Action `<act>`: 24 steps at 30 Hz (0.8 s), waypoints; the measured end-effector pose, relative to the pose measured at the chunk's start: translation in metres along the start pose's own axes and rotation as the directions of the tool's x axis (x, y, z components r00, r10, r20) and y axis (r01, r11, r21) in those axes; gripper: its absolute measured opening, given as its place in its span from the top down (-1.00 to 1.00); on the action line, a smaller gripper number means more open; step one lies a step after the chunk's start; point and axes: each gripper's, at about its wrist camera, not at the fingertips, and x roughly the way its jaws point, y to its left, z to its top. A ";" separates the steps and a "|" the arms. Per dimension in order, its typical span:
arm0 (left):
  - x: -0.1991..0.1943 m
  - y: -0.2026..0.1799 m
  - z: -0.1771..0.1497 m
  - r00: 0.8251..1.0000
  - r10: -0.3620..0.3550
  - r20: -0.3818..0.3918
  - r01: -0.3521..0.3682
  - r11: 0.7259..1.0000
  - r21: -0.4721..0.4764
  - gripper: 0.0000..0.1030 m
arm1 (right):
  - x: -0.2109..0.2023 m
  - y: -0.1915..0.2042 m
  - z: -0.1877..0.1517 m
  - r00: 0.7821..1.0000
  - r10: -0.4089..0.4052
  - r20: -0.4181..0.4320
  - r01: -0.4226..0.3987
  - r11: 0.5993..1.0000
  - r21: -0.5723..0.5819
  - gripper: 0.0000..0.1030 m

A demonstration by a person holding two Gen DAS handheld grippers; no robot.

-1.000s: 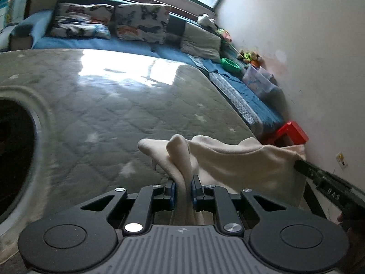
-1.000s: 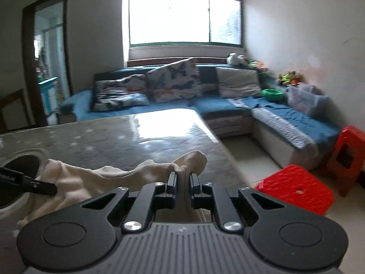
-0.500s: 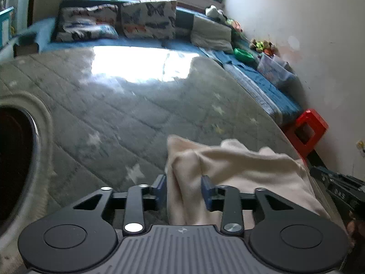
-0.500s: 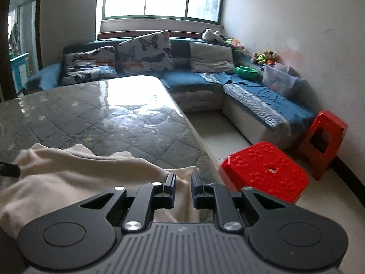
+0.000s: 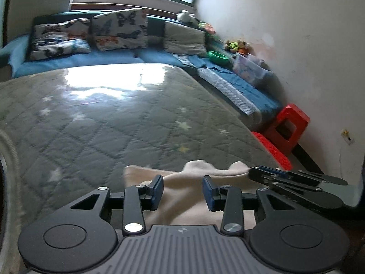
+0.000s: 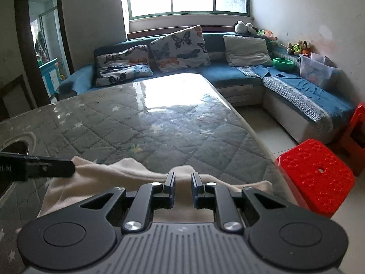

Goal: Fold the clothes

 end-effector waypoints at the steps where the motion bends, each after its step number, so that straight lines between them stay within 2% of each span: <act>1: 0.005 -0.003 0.001 1.000 -0.005 -0.002 0.005 1.000 0.013 0.23 | 0.003 0.000 0.000 1.000 0.001 -0.001 -0.001 1.000 -0.003 0.72; 8: 0.038 -0.021 -0.002 0.999 -0.012 -0.039 0.015 0.996 0.093 0.24 | 0.015 0.004 -0.005 1.000 -0.010 -0.008 0.010 1.000 -0.029 0.70; 13: 0.048 -0.022 -0.004 0.999 0.004 -0.037 0.000 0.995 0.103 0.24 | 0.010 0.005 -0.005 1.000 -0.016 0.003 0.016 0.999 -0.052 0.65; 15: 0.046 -0.021 -0.004 0.999 0.004 -0.036 0.000 0.995 0.102 0.24 | 0.003 0.006 -0.005 1.000 -0.015 0.019 0.016 0.998 -0.057 0.55; 19: 0.035 -0.017 -0.004 1.000 0.003 -0.027 -0.001 0.996 0.094 0.24 | -0.015 0.004 -0.008 1.000 -0.001 0.023 0.003 0.999 -0.053 0.54; 24: 0.009 -0.018 -0.013 1.000 -0.008 -0.007 0.008 0.992 0.128 0.23 | -0.045 0.003 -0.024 1.000 0.010 0.017 -0.009 0.998 -0.066 0.48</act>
